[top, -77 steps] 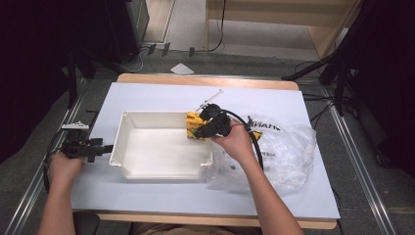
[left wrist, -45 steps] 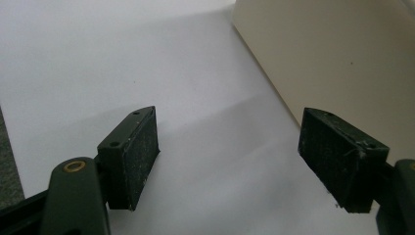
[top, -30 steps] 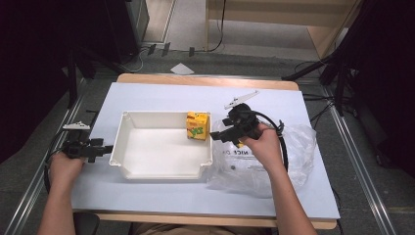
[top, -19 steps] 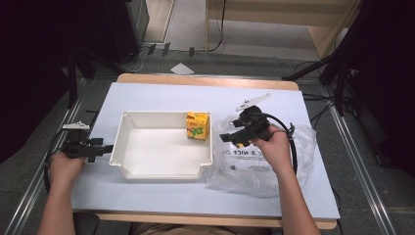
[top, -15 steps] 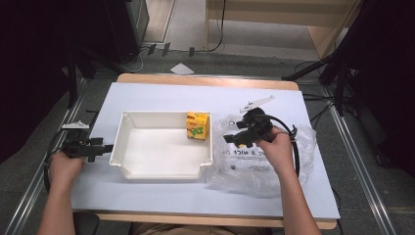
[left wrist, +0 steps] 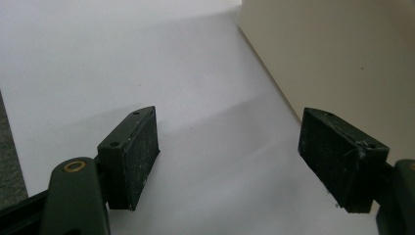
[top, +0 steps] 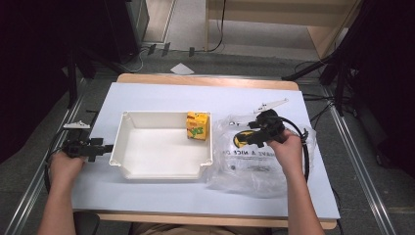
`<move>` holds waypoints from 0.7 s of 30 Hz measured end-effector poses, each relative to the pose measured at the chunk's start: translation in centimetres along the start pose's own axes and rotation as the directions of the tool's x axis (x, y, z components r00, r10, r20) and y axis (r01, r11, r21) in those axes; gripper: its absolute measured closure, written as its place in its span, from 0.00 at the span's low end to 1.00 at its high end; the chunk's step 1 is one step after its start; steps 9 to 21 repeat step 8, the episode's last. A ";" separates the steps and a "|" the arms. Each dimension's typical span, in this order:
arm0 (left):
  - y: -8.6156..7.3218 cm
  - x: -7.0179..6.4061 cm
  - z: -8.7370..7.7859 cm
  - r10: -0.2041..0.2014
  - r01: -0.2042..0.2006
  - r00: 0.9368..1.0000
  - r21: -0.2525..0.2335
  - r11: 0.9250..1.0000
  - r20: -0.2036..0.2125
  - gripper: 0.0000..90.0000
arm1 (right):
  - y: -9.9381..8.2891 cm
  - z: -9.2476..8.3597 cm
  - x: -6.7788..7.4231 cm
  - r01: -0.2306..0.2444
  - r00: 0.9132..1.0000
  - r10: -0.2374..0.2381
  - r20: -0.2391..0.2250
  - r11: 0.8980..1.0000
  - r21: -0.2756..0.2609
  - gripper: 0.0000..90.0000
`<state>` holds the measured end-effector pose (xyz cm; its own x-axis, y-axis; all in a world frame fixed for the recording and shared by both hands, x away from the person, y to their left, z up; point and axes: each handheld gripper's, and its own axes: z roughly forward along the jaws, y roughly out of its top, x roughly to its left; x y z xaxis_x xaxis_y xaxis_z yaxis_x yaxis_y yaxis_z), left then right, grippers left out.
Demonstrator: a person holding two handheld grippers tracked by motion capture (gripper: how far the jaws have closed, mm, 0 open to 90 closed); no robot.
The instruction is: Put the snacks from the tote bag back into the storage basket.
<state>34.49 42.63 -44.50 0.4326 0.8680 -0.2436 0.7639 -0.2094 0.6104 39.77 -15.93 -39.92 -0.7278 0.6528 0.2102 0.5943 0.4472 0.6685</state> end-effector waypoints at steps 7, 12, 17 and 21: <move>0.0 0.1 0.0 -0.004 0.004 1.000 -0.001 1.000 0.003 0.27 | -0.8 0.1 -1.2 -0.048 0.999 0.047 0.026 0.998 0.045 0.25; 0.0 0.1 0.0 -0.004 0.004 1.000 -0.002 1.000 0.002 0.27 | -0.9 0.1 -1.2 -0.056 0.998 0.055 0.024 0.997 0.047 0.25; 0.0 0.1 0.0 -0.004 0.004 1.000 -0.002 1.000 0.002 0.27 | -0.9 0.1 -1.2 -0.056 0.998 0.055 0.024 0.997 0.047 0.25; 0.0 0.1 0.0 -0.004 0.004 1.000 -0.002 1.000 0.002 0.27 | -0.9 0.1 -1.2 -0.056 0.998 0.055 0.024 0.997 0.047 0.25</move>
